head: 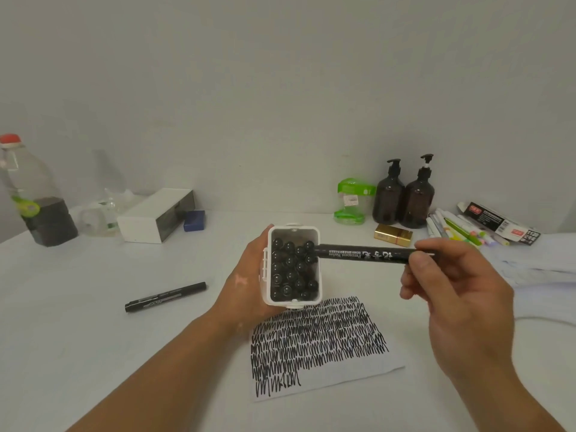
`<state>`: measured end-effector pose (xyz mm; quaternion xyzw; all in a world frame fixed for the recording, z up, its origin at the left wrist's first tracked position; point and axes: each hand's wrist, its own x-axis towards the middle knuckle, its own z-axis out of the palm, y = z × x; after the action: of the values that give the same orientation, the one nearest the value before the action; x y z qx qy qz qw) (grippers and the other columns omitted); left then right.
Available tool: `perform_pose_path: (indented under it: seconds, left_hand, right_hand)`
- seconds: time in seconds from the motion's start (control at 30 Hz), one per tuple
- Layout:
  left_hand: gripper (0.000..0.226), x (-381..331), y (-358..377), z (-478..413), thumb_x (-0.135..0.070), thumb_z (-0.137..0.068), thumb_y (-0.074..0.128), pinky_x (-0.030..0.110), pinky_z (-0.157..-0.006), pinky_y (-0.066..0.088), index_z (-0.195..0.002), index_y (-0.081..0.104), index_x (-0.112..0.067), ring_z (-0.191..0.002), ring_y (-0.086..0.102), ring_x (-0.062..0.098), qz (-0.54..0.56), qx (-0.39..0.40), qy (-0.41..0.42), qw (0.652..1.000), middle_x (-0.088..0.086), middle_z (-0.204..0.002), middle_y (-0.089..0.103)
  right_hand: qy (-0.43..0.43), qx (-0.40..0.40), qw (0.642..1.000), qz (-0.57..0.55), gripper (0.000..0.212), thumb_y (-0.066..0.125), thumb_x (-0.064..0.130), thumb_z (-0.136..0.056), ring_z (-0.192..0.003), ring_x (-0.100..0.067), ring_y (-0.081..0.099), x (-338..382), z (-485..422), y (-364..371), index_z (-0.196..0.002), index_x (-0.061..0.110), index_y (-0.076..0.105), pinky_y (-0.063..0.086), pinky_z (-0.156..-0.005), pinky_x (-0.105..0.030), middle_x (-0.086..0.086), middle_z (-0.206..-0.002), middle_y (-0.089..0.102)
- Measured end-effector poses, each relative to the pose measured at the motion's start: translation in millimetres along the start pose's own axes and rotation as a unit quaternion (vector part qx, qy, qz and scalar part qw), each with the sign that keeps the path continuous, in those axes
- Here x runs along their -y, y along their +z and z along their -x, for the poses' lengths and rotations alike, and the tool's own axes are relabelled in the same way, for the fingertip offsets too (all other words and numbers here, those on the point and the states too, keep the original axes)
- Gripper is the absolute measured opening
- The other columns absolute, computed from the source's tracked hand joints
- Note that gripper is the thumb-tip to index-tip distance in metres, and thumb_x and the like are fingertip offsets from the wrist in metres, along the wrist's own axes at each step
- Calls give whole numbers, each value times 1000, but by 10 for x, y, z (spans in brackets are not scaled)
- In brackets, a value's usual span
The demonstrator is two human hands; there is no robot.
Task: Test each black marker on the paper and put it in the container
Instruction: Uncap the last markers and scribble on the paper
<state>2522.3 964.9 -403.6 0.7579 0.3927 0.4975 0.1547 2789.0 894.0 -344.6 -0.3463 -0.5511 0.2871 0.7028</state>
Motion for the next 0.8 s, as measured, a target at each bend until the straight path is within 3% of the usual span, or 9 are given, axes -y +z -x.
perform_pose_path:
  seconds: [0.1, 0.17, 0.27, 0.37, 0.53, 0.6, 0.7, 0.8]
  left_hand:
    - [111, -6, 8, -13, -19, -57, 98, 10, -103, 40, -146, 33, -29, -131, 48, -4, -6, -5, 33, 999, -26, -140, 47]
    - [110, -10, -4, -1, -22, -57, 97, 8, -102, 39, -145, 31, -34, -131, 45, -7, -18, -11, 50, 999, -31, -140, 43]
    - [106, -64, -19, -27, -23, -59, 96, 4, -100, 37, -143, 33, -42, -128, 46, -10, -33, -22, 86, 995, -35, -137, 45]
    - [102, -144, -17, -51, -15, -61, 95, -2, -94, 35, -138, 38, -49, -122, 48, -17, -51, -32, 116, 991, -37, -131, 49]
    - [103, -161, -36, -47, -22, -59, 96, 4, -97, 40, -136, 36, -56, -119, 47, -18, -25, -21, 86, 996, -43, -128, 44]
    - [93, -122, -13, -26, -28, -62, 94, 5, -98, 38, -133, 39, -50, -118, 47, -16, -37, -14, 73, 997, -42, -127, 43]
    - [111, -57, -13, 33, -38, -59, 95, 24, -113, 39, -144, 25, -48, -135, 39, -6, -42, -11, 26, 999, -31, -145, 34]
    - [117, -15, -26, 43, -43, -58, 94, 15, -111, 35, -146, 18, -52, -137, 36, -6, -43, -5, 10, 999, -30, -146, 32]
  right_hand:
    - [-81, 18, 993, 86, 20, 74, 47, -83, -72, -17, 68, 154, -78, 146, -101, 38, 73, 58, -61, -23, 4, -85, 73]
    - [-123, 50, 981, 141, 14, 71, 42, -85, -79, -13, 70, 224, -139, 267, -99, 44, 70, 57, -63, -19, 13, -89, 72]
    - [-182, 94, 954, 220, 12, 71, 37, -87, -79, -8, 69, 281, -243, 426, -99, 37, 70, 52, -62, -10, 17, -84, 71]
    - [-236, 132, 907, 324, 12, 74, 30, -88, -72, -8, 64, 259, -353, 544, -99, 27, 71, 54, -61, -18, 14, -80, 66]
    - [-210, 229, 844, 437, 16, 73, 33, -91, -76, -13, 59, 137, -479, 706, -106, 29, 72, 56, -75, -40, 8, -88, 66]
    - [-185, 256, 819, 479, 20, 67, 37, -94, -83, -14, 58, 73, -496, 770, -113, 32, 72, 54, -81, -38, 9, -94, 64]
    - [-153, 288, 797, 509, 30, 55, 41, -100, -96, -14, 56, 3, -478, 846, -126, 35, 66, 49, -88, -34, 12, -99, 54]
    - [-143, 308, 795, 503, 35, 41, 42, -101, -96, -15, 58, 4, -459, 876, -125, 33, 66, 52, -88, -38, 9, -103, 57]
